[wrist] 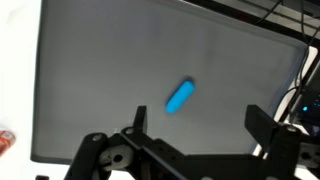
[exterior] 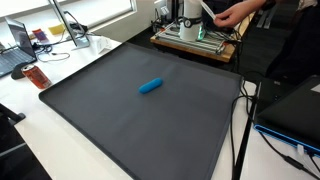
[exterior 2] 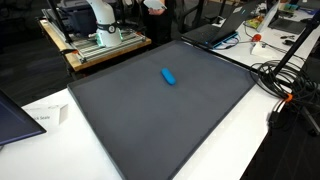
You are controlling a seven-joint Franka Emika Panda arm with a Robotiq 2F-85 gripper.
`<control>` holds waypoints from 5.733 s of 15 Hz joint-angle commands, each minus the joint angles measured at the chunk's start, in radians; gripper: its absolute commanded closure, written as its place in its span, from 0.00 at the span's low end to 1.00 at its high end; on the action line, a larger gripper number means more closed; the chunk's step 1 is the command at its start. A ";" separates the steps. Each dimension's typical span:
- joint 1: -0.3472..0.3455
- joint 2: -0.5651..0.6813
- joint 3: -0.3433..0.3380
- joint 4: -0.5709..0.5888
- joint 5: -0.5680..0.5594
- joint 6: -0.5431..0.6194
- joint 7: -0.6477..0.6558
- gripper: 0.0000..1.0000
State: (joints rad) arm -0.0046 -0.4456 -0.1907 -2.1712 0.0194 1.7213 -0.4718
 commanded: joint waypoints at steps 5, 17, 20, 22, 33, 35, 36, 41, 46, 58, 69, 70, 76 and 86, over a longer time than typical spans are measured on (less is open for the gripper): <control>0.117 0.030 -0.009 -0.012 0.283 0.128 -0.255 0.00; 0.058 -0.005 -0.077 -0.062 0.455 -0.028 -0.631 0.48; 0.028 -0.013 -0.091 -0.065 0.452 -0.064 -0.676 0.69; 0.010 -0.015 -0.096 -0.068 0.452 -0.086 -0.697 0.83; -0.032 -0.018 -0.084 -0.068 0.456 -0.113 -0.689 0.99; -0.028 0.017 -0.070 -0.031 0.452 -0.125 -0.641 0.99; -0.024 0.061 -0.061 0.006 0.446 -0.126 -0.605 0.99; -0.021 0.286 0.016 0.185 0.383 -0.079 -0.358 0.99; -0.018 0.449 0.091 0.307 0.258 0.068 -0.093 0.99; -0.021 0.497 0.137 0.328 0.215 0.082 -0.050 0.96; -0.002 0.588 0.193 0.311 0.226 0.217 0.049 0.99; 0.001 0.599 0.201 0.312 0.225 0.230 0.061 0.99; 0.015 0.647 0.237 0.308 0.224 0.305 0.163 0.99; 0.037 0.700 0.256 0.240 0.219 0.489 0.339 0.99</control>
State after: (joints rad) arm 0.0270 0.2543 0.0619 -1.8872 0.2371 2.1459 -0.1818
